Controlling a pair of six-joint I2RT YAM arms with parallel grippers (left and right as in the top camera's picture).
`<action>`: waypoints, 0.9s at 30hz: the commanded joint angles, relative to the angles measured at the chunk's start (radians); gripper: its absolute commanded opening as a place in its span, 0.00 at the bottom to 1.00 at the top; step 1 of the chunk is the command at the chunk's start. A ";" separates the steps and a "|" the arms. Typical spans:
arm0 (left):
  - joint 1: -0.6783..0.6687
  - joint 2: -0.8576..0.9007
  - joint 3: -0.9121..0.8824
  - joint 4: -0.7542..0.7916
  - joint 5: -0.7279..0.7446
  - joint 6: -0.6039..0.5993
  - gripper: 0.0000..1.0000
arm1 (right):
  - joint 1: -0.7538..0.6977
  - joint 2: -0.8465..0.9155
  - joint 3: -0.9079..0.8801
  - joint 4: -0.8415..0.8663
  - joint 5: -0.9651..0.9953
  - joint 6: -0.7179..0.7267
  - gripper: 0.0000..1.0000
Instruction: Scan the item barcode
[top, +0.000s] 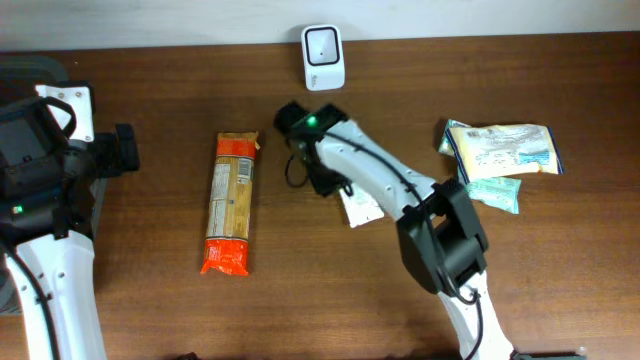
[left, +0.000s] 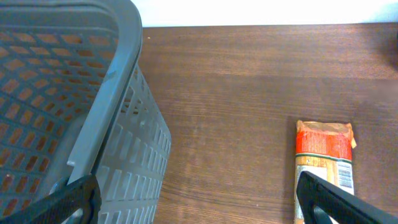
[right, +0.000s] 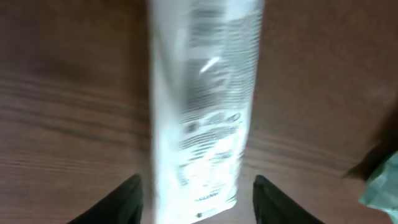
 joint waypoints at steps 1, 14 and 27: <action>0.004 -0.001 0.010 0.001 0.011 0.016 0.99 | -0.135 -0.066 0.053 0.005 -0.169 -0.133 0.62; 0.004 -0.001 0.010 0.001 0.011 0.016 0.99 | -0.454 -0.035 -0.291 0.273 -1.005 -0.521 0.69; 0.004 -0.001 0.010 0.001 0.011 0.016 0.99 | -0.303 -0.035 -0.565 0.699 -1.001 -0.107 0.08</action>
